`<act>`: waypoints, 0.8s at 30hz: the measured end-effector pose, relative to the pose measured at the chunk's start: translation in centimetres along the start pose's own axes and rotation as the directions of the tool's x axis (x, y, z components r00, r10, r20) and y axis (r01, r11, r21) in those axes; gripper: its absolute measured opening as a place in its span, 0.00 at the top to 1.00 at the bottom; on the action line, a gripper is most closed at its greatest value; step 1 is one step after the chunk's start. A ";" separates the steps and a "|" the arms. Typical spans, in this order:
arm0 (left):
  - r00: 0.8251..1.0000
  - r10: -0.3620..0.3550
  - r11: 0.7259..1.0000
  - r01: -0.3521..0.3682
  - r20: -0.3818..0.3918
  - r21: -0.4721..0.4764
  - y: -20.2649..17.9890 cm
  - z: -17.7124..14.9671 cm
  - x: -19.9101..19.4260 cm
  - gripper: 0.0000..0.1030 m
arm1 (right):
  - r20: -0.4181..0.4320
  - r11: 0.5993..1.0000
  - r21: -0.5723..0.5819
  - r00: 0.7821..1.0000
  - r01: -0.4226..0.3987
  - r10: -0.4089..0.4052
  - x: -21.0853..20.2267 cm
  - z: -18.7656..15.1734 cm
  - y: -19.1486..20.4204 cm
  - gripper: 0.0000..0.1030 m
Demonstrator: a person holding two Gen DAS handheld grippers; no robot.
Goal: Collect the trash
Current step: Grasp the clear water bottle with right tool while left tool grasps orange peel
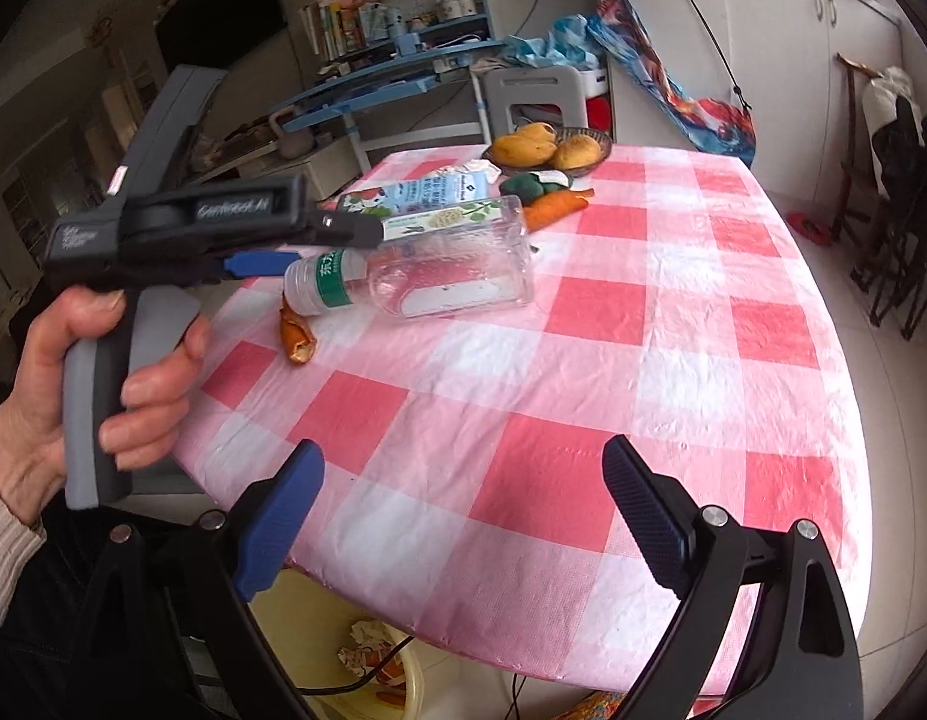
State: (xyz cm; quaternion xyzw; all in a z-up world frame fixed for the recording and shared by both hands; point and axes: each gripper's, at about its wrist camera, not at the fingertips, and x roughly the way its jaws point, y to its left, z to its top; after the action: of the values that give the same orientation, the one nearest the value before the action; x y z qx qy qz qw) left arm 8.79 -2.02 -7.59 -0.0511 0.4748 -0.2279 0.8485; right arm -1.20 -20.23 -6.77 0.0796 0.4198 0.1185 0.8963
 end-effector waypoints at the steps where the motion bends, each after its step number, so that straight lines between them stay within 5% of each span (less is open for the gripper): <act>1: 1.000 -0.023 1.000 0.023 -0.013 0.008 -0.5 -0.4 0.1 0.07 | 0.001 1.000 0.007 1.000 -0.003 0.003 0.0 0.0 -0.1 0.13; 6: 0.969 -0.232 0.970 0.236 -0.084 0.050 -2.8 -1.7 -0.2 0.07 | 0.014 1.000 0.028 1.000 0.006 -0.006 -0.6 -0.1 -0.5 0.13; 8: 0.962 -0.263 0.961 0.268 -0.078 0.070 -3.4 -2.2 -1.1 0.07 | 0.032 0.999 0.041 0.999 0.022 -0.023 -1.2 0.0 -0.9 0.13; 11: 0.981 -0.193 0.980 0.193 -0.001 0.056 -2.8 -2.6 -3.5 0.07 | 0.036 0.997 0.060 0.998 0.042 -0.044 -1.4 0.7 -1.6 0.12; 14: 0.997 0.019 1.000 -0.019 0.080 0.004 -1.2 -2.4 -5.0 0.07 | 0.042 0.998 0.055 0.998 0.040 -0.042 -0.9 2.1 -1.6 0.12; 15: 0.985 0.143 0.990 -0.141 0.102 -0.025 -0.5 -2.5 -5.2 0.07 | 0.046 0.998 0.050 0.998 0.039 -0.041 -0.7 2.7 -1.5 0.12; 17: 0.961 0.260 0.963 -0.252 0.091 -0.091 1.0 -2.7 -4.7 0.07 | 0.053 0.998 0.047 0.998 0.035 -0.037 0.3 4.1 -1.1 0.12; 24: 0.951 0.308 0.934 -0.302 0.004 -0.191 2.9 -3.3 -2.1 0.07 | 0.038 0.992 0.102 0.997 0.068 -0.072 5.3 8.2 -0.9 0.12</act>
State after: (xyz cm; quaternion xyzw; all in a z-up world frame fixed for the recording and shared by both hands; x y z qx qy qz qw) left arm 6.09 1.86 -8.63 -0.0605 0.4820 -0.0467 0.8729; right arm 8.48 -19.94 -5.68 0.1124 0.4089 0.0638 0.9034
